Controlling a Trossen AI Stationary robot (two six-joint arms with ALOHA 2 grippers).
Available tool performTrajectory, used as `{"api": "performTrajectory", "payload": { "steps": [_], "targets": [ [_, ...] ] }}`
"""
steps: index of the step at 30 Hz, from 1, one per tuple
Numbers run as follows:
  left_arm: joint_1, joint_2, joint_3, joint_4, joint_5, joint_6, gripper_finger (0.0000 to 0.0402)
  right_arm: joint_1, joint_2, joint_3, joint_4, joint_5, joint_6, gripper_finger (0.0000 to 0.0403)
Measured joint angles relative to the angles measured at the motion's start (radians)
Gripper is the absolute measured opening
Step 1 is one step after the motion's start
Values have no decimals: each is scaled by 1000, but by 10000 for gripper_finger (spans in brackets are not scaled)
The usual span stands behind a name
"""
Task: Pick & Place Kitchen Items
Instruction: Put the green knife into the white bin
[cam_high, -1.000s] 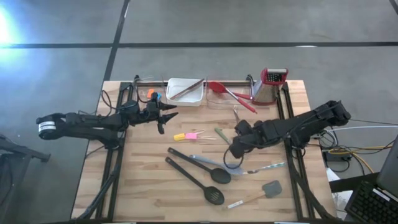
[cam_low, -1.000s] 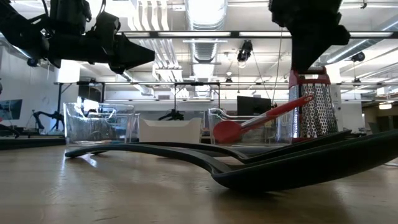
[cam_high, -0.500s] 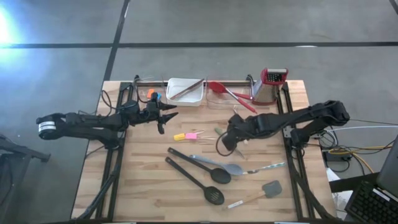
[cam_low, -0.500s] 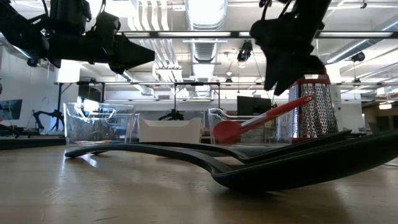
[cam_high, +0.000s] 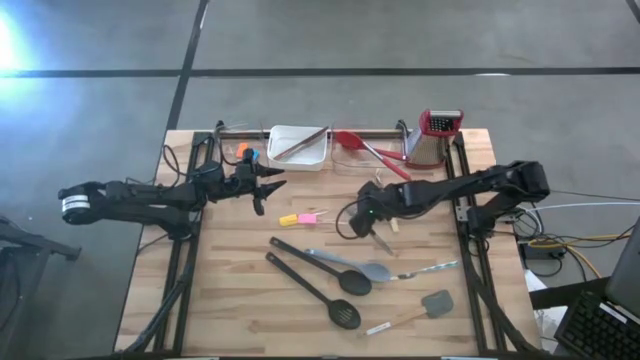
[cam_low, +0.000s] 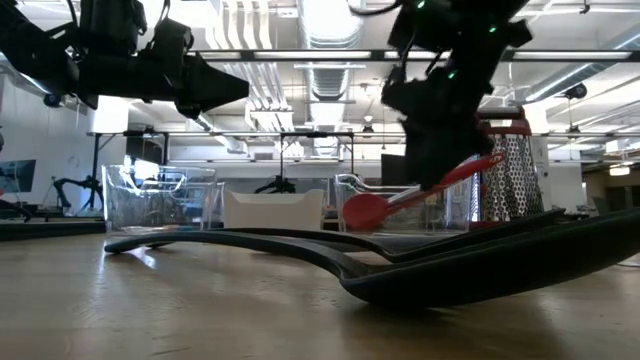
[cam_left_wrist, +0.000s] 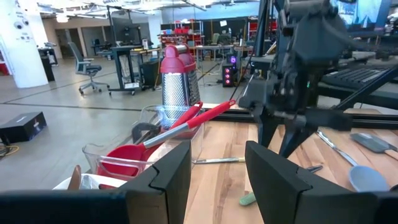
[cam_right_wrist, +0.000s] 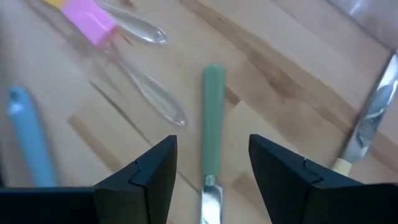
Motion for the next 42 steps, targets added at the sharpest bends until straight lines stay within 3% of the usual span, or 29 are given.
{"api": "performTrajectory", "payload": {
  "steps": [14, 26, 34, 42],
  "targets": [
    [0, 0, 0, 2, 0, 0, 156, -27, 308, 233, -127, 0, -116, 182],
    [-1, 0, 0, 2, 5, -1, 156, -72, 453, 342, -169, -1, -149, 157],
    [-1, 0, 0, 2, 5, -2, 156, -100, 459, 360, -181, -11, -161, 110],
    [-2, 0, 0, 3, 5, -3, 156, -117, 456, 347, -192, 26, -171, 30]
  ]
}}
